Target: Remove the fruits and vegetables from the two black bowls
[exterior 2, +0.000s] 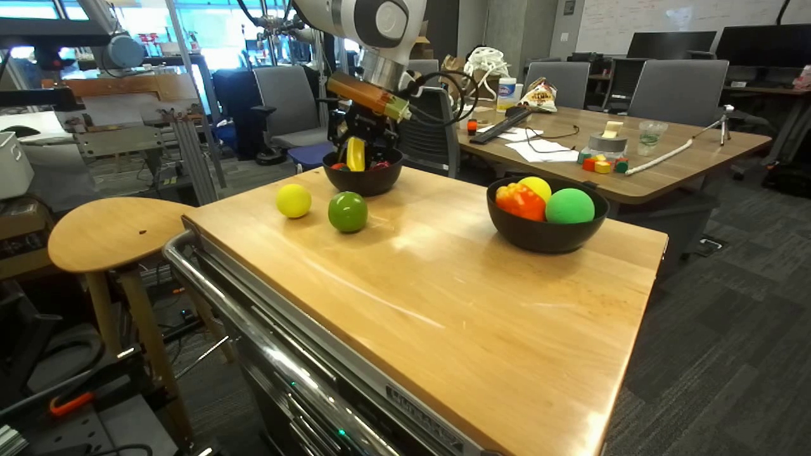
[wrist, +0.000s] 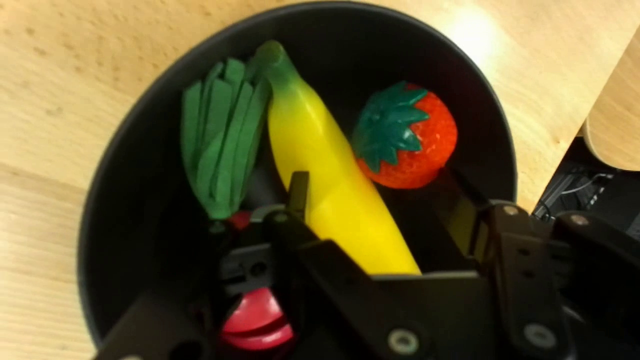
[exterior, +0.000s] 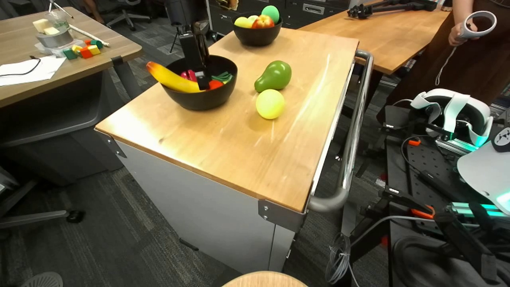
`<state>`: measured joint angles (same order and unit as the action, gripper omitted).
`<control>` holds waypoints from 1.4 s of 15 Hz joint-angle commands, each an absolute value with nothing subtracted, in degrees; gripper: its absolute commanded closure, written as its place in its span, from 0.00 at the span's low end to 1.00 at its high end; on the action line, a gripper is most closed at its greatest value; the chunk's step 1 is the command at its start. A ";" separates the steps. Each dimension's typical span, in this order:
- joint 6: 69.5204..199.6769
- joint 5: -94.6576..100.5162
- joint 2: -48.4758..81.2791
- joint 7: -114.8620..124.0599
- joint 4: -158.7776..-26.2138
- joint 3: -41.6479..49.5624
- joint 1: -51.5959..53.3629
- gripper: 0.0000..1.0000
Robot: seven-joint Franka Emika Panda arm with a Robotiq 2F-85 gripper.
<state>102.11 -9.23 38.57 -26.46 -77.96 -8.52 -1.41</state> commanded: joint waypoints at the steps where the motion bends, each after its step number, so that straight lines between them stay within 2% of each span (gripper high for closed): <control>1: 98.46 -6.94 39.48 -21.76 -76.82 -7.25 0.13 0.38; 4: 96.91 -4.25 39.72 -19.07 -76.83 -6.61 1.18 0.39; 6: 96.47 -3.15 40.06 -18.33 -76.29 -6.51 1.52 0.66; 8: 96.01 -2.68 40.27 -18.13 -75.56 -6.46 1.67 0.81; 10: 96.79 -2.08 39.81 -19.43 -75.35 -6.73 1.67 0.84; 14: 98.65 1.95 36.68 -24.27 -77.26 -7.27 2.67 1.00; 16: 99.60 4.88 33.94 -27.56 -79.46 -7.84 3.51 0.95; 18: 100.71 7.56 31.60 -30.43 -81.16 -8.26 4.38 0.93; 19: 101.59 8.90 30.58 -31.88 -81.94 -8.41 4.77 0.71; 21: 104.31 11.22 28.84 -35.02 -83.88 -8.82 5.23 0.63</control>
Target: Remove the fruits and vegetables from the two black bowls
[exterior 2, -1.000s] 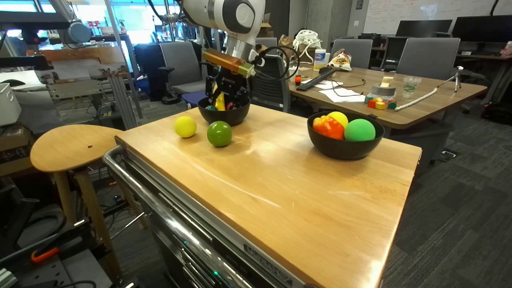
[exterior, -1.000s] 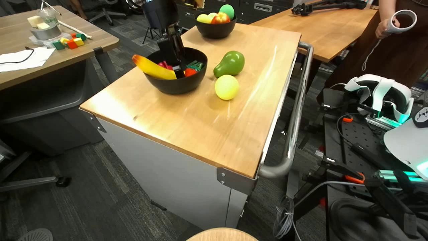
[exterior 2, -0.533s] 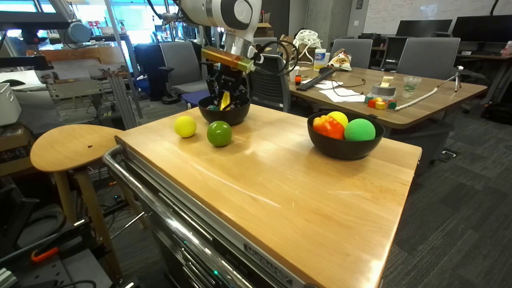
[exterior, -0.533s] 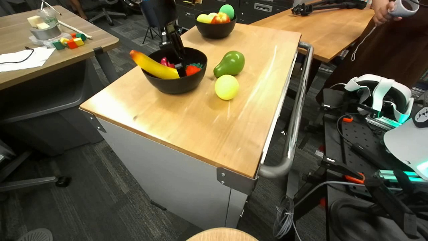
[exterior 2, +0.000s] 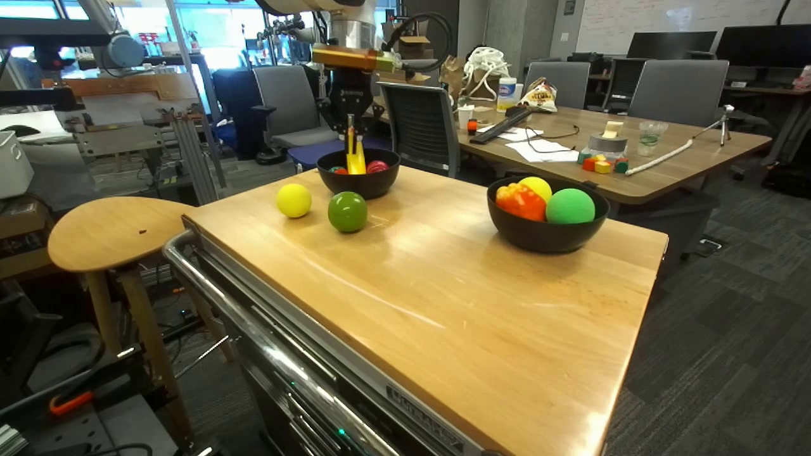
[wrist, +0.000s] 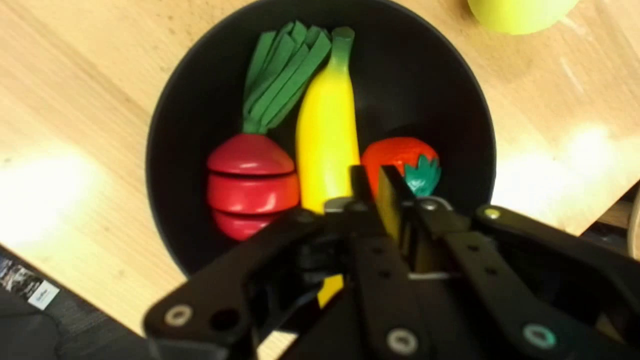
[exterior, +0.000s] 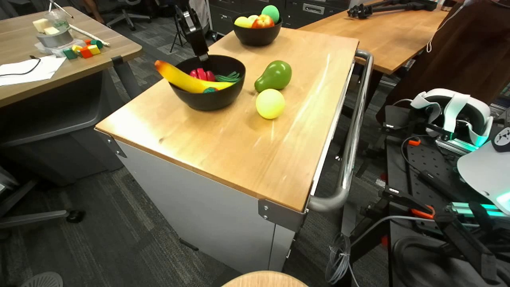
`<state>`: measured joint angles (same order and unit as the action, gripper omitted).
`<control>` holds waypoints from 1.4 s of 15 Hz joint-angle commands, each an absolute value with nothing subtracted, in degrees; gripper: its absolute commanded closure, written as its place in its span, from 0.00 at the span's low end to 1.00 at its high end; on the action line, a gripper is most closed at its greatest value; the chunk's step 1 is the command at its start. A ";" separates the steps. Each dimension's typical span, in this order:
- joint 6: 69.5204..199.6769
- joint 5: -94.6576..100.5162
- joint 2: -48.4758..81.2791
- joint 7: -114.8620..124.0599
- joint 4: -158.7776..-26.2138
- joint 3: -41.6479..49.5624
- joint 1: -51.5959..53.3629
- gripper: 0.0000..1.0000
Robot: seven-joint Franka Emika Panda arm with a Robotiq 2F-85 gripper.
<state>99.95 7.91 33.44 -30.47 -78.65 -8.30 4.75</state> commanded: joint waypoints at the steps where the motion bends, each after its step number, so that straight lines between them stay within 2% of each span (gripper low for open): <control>1: 106.03 12.14 28.15 -36.70 -84.86 -8.96 5.32 0.54; 7: 119.99 12.18 27.28 -49.61 -90.63 -9.57 3.19 0.09; 8: 121.59 11.37 27.28 -51.44 -91.62 -9.81 2.76 0.02; 9: 123.08 10.68 27.24 -53.15 -92.63 -10.01 2.39 0.00; 13: 125.44 7.14 27.06 -58.35 -95.82 -11.09 1.69 0.00; 16: 125.16 4.71 27.43 -60.20 -96.61 -11.47 1.76 0.04; 17: 125.24 4.43 27.63 -60.55 -96.62 -11.40 1.80 0.11; 18: 125.27 4.19 27.73 -60.73 -96.63 -11.28 1.82 0.29; 19: 125.33 4.10 27.75 -60.84 -96.63 -11.15 1.83 0.29; 21: 125.17 3.40 27.56 -61.02 -96.43 -11.13 1.70 0.45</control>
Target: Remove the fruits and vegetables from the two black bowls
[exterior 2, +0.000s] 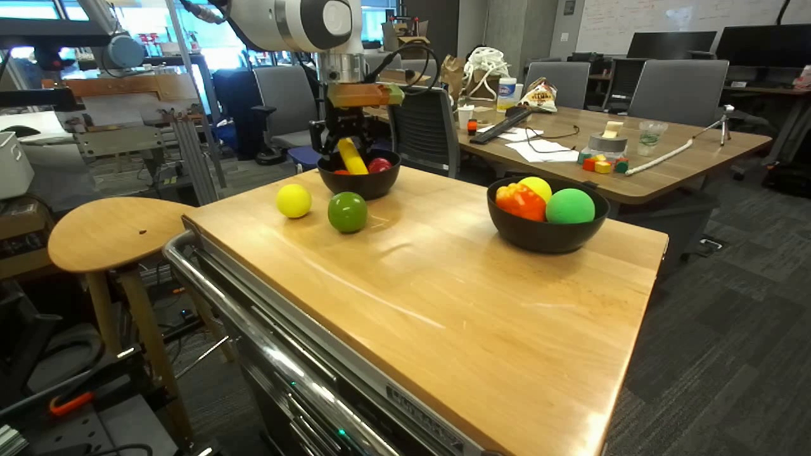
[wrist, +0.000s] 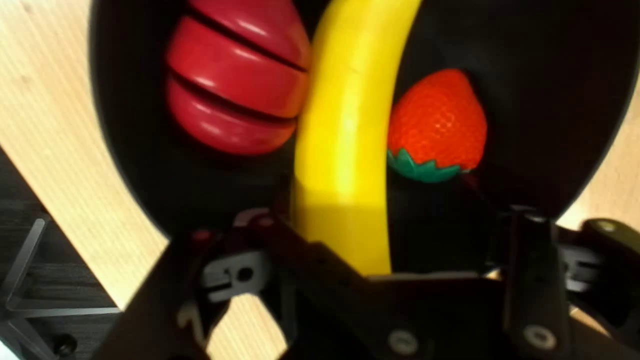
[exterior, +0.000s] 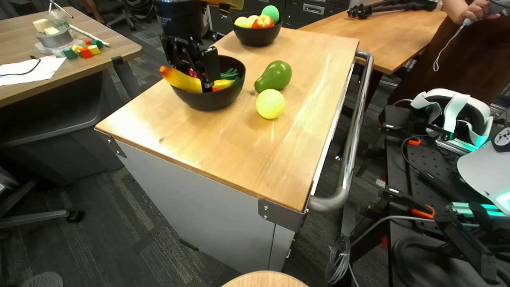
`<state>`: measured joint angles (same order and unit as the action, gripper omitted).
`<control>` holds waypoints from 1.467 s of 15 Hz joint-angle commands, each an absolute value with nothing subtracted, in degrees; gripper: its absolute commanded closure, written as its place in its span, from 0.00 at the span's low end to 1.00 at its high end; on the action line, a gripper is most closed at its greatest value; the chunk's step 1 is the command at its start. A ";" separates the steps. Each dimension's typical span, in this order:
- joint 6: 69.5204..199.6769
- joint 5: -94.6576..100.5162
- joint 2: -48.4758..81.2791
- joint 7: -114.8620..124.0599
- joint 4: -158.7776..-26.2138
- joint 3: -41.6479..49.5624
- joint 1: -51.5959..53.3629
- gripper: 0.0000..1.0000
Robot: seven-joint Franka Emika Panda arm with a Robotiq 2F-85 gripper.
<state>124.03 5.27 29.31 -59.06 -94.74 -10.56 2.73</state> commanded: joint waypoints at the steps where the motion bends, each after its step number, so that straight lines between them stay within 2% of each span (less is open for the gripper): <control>1: 125.13 3.28 27.51 -61.09 -96.41 -11.08 1.64 0.55; 5: 124.79 2.90 27.02 -61.32 -96.20 -10.90 1.05 0.83; 9: 122.42 5.68 22.59 -55.50 -97.50 -8.85 2.68 0.83; 15: 126.90 4.51 6.56 -51.00 -106.32 -8.37 1.47 0.83; 22: 134.23 3.73 0.80 -45.75 -115.50 2.00 -4.24 0.83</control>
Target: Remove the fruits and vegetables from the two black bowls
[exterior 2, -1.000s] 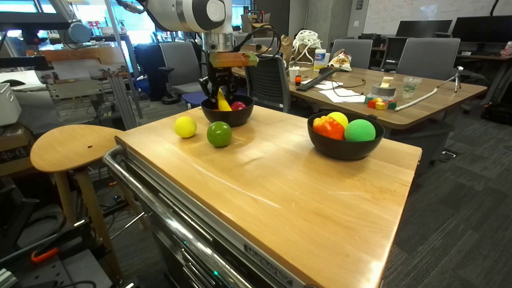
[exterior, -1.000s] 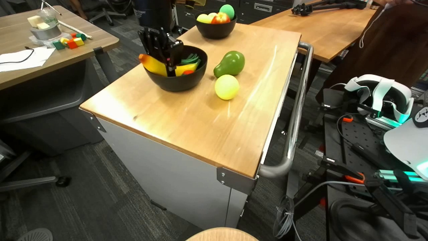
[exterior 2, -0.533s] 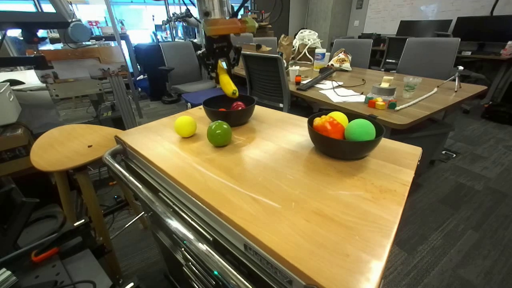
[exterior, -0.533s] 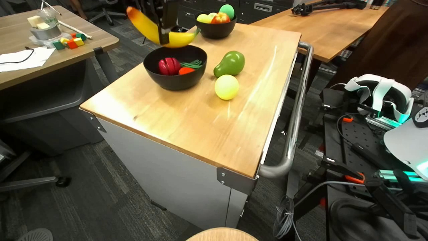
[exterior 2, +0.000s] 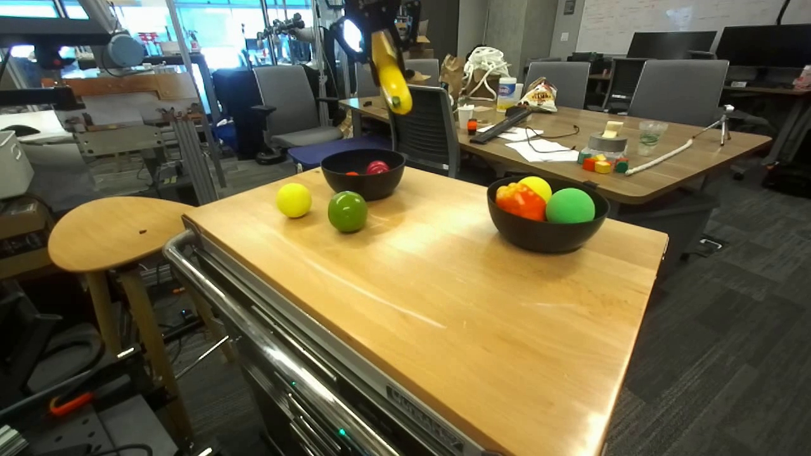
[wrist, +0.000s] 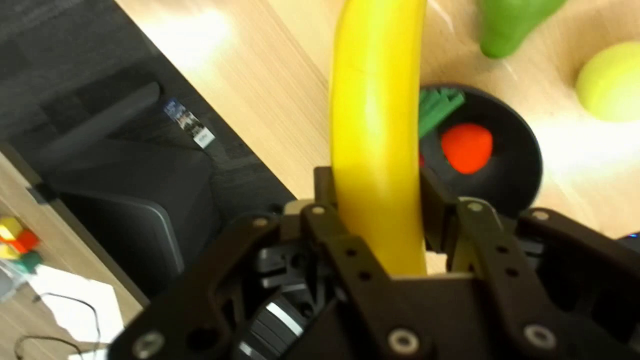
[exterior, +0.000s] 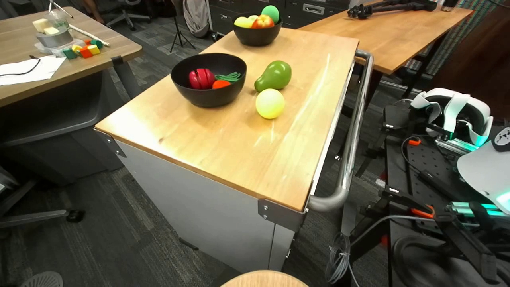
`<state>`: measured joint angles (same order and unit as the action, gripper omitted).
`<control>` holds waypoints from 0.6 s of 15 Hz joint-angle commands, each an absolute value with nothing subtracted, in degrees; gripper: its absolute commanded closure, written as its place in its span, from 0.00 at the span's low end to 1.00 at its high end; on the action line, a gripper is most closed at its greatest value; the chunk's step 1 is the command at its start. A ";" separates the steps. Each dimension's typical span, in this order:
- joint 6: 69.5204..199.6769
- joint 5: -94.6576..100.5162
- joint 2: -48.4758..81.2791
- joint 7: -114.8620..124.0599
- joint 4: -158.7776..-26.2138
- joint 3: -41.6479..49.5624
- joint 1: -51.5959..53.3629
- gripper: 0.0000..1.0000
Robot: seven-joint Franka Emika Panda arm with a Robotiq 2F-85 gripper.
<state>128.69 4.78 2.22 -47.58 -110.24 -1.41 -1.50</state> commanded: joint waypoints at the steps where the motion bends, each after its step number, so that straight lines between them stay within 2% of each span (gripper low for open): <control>1: 135.88 3.35 2.40 -46.12 -116.24 3.43 -5.38 0.83; 4: 137.03 0.42 6.13 -47.42 -117.80 5.45 -7.60 0.83; 9: 138.42 -0.39 12.00 -46.17 -119.13 3.90 -7.77 0.83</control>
